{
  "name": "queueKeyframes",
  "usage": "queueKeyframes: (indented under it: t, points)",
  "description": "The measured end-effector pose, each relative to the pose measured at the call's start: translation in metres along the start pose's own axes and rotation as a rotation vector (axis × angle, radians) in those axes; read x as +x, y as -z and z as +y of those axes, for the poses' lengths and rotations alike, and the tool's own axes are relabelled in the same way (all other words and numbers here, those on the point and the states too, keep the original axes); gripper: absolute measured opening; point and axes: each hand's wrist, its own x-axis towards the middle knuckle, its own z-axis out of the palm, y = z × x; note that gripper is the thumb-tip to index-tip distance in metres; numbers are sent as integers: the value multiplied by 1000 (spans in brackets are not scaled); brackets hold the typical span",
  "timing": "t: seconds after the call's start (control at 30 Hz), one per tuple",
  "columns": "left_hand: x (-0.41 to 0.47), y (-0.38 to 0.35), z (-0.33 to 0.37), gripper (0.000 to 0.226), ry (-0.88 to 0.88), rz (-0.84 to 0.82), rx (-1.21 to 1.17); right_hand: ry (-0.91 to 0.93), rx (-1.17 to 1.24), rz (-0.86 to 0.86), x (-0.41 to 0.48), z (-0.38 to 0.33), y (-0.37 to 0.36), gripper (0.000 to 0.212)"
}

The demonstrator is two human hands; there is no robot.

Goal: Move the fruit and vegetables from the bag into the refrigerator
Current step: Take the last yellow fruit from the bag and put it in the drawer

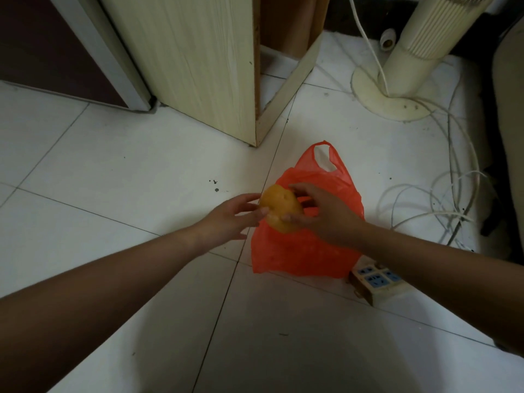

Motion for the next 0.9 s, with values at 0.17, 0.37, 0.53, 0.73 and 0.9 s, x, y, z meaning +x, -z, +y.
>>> queueKeyframes:
  t: [0.17, 0.37, 0.53, 0.73, 0.9]
  points:
    - [-1, -16, 12, 45, 35, 28, -193, 60, -6, -3, -4, -7, 0, 61]
    - [3, -23, 10, 47, 156, 19, -349, 86, -140, 0, -11, 0, -1, 87]
    - [8, -19, 6, 46, 195, -11, -285, 94, -134, 26, -10, 5, 4, 77]
    - [1, 0, 32, 54, 38, -2, 357, 16, -202, 26, -24, -17, 40, 71]
    - [-67, 9, 107, 61, -34, -35, 661, -177, -1, 83, -85, -91, 68, 68]
